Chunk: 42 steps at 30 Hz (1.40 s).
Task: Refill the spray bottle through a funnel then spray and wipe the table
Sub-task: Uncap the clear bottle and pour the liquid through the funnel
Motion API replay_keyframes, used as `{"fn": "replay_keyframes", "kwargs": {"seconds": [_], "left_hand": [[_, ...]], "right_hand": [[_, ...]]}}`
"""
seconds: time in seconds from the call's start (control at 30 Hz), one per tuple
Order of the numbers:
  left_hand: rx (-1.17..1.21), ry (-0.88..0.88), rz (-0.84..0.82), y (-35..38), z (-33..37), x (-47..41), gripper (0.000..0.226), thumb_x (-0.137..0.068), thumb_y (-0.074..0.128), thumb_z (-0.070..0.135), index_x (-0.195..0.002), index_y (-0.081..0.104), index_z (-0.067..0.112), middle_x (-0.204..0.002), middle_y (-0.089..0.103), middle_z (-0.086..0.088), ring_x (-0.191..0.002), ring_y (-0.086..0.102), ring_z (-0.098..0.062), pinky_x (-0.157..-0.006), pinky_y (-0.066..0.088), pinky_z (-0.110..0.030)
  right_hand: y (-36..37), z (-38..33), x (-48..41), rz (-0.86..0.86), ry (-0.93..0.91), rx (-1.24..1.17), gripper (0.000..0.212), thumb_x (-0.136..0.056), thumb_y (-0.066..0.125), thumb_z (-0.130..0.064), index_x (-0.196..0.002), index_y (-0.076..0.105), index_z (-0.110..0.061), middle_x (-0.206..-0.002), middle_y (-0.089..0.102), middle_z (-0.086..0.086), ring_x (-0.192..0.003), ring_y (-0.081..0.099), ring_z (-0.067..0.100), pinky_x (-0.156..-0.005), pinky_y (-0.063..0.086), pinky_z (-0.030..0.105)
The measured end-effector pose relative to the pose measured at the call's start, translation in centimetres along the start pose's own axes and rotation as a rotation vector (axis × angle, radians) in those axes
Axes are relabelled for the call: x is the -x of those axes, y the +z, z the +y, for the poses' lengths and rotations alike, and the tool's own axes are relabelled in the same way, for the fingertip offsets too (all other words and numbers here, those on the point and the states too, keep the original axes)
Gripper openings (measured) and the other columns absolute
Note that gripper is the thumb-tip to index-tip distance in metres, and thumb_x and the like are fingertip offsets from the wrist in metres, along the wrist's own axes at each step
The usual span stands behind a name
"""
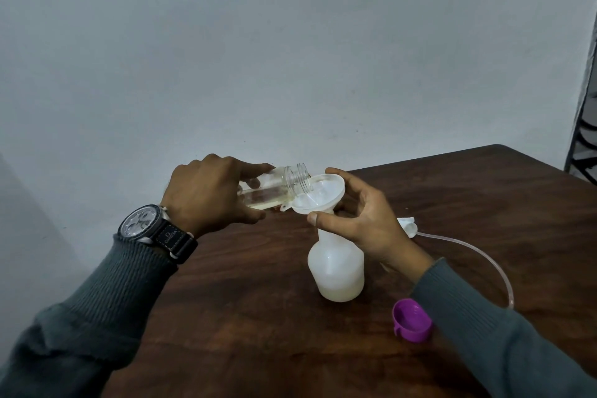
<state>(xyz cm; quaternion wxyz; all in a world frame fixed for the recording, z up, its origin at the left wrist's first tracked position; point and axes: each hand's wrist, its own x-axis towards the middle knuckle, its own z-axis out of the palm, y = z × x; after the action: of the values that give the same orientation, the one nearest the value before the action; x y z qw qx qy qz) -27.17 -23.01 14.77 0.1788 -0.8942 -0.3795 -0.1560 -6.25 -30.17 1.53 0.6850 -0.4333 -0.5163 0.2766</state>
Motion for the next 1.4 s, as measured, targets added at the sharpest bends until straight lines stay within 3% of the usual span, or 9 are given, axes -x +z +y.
{"fn": "replay_keyframes", "kwargs": {"seconds": [0.3,0.53,0.77,0.87,0.97,1.23,1.4], "left_hand": [[0.002,-0.011,0.002,-0.05,0.08,0.01,0.069,-0.071,0.079,0.057,-0.135,0.052,0.059,-0.075,0.048,0.029,-0.096,0.067,-0.012,-0.067,0.043,-0.027],[-0.001,-0.025,-0.013,-0.14,0.09,0.15,0.071,-0.071,0.079,0.058,-0.136,0.051,0.059,-0.075,0.048,0.031,-0.096,0.066,-0.011,-0.067,0.042,-0.027],[-0.003,-0.028,-0.009,-0.18,0.04,0.22,0.070,-0.071,0.079,0.058,-0.135,0.051,0.060,-0.087,0.061,0.030,-0.094,0.067,-0.009,-0.068,0.047,-0.027],[0.000,-0.030,-0.007,-0.09,-0.01,0.25,0.071,-0.070,0.079,0.059,-0.134,0.051,0.061,-0.103,0.069,0.030,-0.097,0.068,-0.007,-0.071,0.051,-0.028],[-0.010,-0.031,-0.010,-0.15,0.03,0.29,0.070,-0.070,0.078,0.060,-0.135,0.050,0.061,-0.105,0.069,0.030,-0.098,0.068,-0.007,-0.072,0.053,-0.029],[-0.012,-0.028,-0.020,-0.36,0.15,0.31,0.071,-0.071,0.079,0.060,-0.135,0.050,0.061,-0.102,0.068,0.030,-0.097,0.068,-0.009,-0.072,0.053,-0.029],[-0.011,-0.025,-0.021,-0.36,0.22,0.23,0.070,-0.070,0.079,0.059,-0.134,0.051,0.061,-0.079,0.052,0.031,-0.095,0.068,-0.009,-0.069,0.050,-0.027]], "right_hand": [[0.10,0.04,-0.01,0.002,0.005,-0.021,0.073,-0.062,0.094,-0.023,-0.127,0.062,-0.036,-0.115,0.076,-0.007,-0.108,0.073,0.020,-0.097,0.059,0.038],[0.08,-0.13,0.12,-0.004,-0.006,-0.007,0.068,-0.068,0.093,-0.014,-0.124,0.062,-0.036,-0.115,0.076,-0.007,-0.111,0.071,0.023,-0.098,0.058,0.041],[0.10,0.00,-0.02,0.002,0.003,-0.009,0.074,-0.061,0.094,-0.026,-0.126,0.061,-0.036,-0.116,0.075,-0.007,-0.109,0.072,0.020,-0.093,0.060,0.036],[0.03,0.02,-0.04,0.000,0.002,-0.014,0.074,-0.064,0.096,-0.019,-0.128,0.061,-0.034,-0.116,0.075,-0.007,-0.109,0.072,0.017,-0.092,0.059,0.033],[-0.01,0.03,-0.04,-0.006,0.007,-0.018,0.072,-0.069,0.094,-0.011,-0.129,0.060,-0.033,-0.117,0.075,-0.008,-0.109,0.072,0.014,-0.090,0.058,0.028],[0.05,-0.07,-0.09,-0.001,0.002,-0.021,0.070,-0.069,0.094,-0.010,-0.125,0.060,-0.036,-0.115,0.075,-0.013,-0.109,0.072,0.013,-0.092,0.059,0.030],[0.04,-0.12,-0.03,-0.009,-0.006,-0.036,0.077,-0.070,0.093,-0.010,-0.134,0.056,-0.034,-0.122,0.072,-0.006,-0.112,0.071,0.020,-0.093,0.059,0.032]]}}
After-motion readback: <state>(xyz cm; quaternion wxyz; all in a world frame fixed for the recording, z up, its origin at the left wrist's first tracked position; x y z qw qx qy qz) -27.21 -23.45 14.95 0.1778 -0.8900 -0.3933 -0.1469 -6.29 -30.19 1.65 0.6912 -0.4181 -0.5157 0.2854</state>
